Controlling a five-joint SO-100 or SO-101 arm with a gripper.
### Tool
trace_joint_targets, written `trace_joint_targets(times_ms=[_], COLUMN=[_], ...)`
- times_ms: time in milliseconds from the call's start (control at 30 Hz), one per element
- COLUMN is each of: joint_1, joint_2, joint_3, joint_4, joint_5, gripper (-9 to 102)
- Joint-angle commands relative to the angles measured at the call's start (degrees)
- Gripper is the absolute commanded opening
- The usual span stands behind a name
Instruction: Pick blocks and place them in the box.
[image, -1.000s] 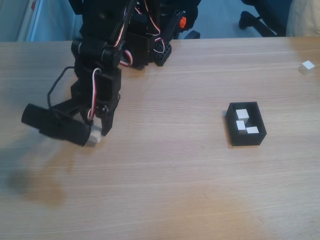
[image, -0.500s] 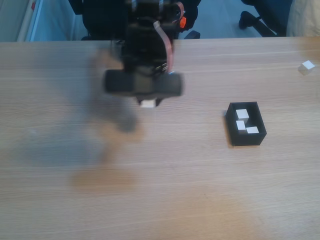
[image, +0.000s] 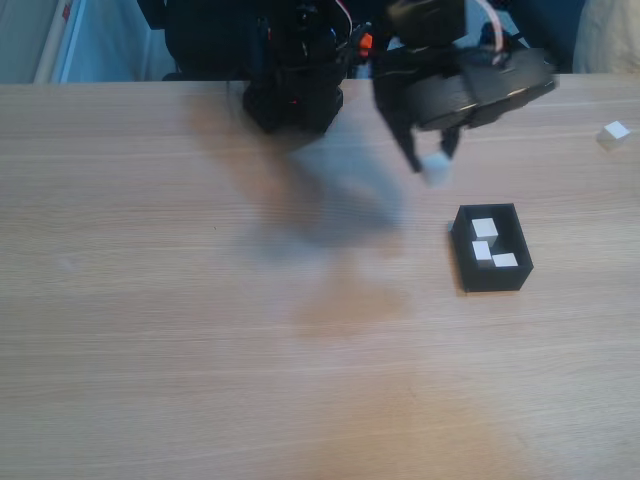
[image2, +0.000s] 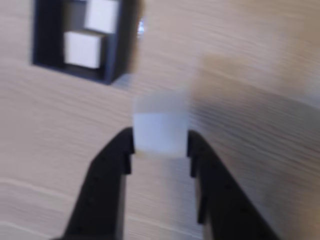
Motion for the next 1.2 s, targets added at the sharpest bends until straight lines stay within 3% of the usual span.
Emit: trace_joint_targets(times_ms=[0, 300, 767, 1167], joint_1=[-6.24, -12.48, -5.98, -6.59], joint_2=[-0.79, -12.57, -24.26, -23.29], joint_3=[-2.11, -8.53, -11.87, -11.95], joint_4=[-3.78, -9.32, -18.37, -19.86], joint_5=[2.37, 6.06, 2.55, 3.08], gripper=[0, 0, 2, 14])
